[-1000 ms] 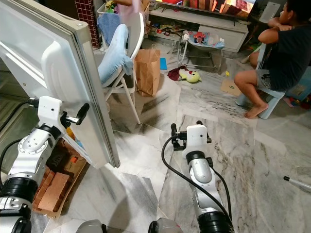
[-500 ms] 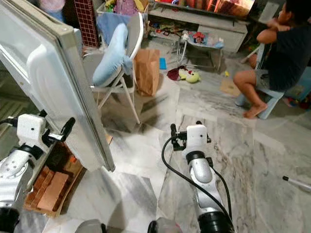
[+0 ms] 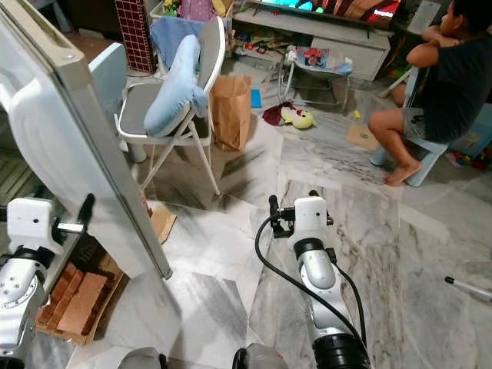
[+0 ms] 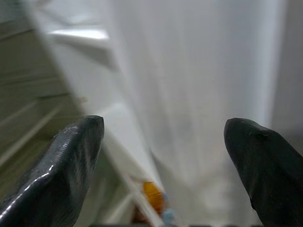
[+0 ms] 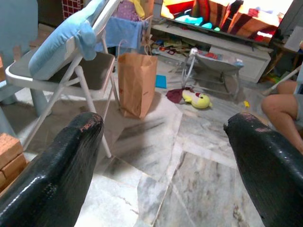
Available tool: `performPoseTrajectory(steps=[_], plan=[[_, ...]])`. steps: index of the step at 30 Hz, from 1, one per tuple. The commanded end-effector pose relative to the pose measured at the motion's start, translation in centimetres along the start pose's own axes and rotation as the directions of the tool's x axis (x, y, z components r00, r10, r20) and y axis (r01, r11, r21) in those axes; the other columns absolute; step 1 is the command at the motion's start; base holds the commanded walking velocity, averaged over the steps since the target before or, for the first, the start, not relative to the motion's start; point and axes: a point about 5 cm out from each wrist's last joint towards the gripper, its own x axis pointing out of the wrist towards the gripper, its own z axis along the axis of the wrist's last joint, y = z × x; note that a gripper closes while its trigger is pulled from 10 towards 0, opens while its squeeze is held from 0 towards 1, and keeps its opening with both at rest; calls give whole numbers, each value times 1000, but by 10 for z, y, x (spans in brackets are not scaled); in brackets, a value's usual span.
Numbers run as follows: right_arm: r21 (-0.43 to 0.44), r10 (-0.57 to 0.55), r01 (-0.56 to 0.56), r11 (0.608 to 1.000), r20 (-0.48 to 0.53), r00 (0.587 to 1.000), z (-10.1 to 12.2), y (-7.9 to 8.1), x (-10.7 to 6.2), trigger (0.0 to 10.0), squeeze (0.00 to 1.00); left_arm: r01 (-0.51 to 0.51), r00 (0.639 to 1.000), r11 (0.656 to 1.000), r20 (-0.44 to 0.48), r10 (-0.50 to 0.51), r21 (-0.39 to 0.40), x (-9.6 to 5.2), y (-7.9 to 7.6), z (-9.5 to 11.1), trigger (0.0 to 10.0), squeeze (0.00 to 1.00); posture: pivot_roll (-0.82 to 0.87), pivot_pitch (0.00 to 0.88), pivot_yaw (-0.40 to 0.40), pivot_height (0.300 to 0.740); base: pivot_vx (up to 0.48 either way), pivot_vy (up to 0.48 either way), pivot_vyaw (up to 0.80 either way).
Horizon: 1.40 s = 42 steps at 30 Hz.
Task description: Restocking fridge
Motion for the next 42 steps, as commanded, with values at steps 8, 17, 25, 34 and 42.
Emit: performPoseTrajectory(steps=[8,17,25,34,42], plan=[[-6,-11,11,1000,4,1000,2,-2,4,10000,0,374,921,927,116,-371,-2,3,-63,30,10000,0,77,34,-89,740,0,0,0],[-10,-16,16,1000,8,1000,3,-3,7,10000,0,698,706,715,124,-697,43,-8,-120,46,10000,0,77,21,-92,740,0,0,0],[-14,-24,24,1000,14,1000,4,-2,9,10000,0,648,753,761,127,-645,22,21,-126,53,10000,0,63,9,-84,740,0,0,0],[-11,-37,37,999,13,999,3,0,11,10000,0,648,750,760,131,-649,51,46,-134,53,10000,0,65,7,-85,740,104,0,0],[-13,-47,47,999,19,999,4,0,10,10000,0,682,704,724,173,-689,106,59,-162,70,10000,0,46,4,-73,740,438,0,0]])
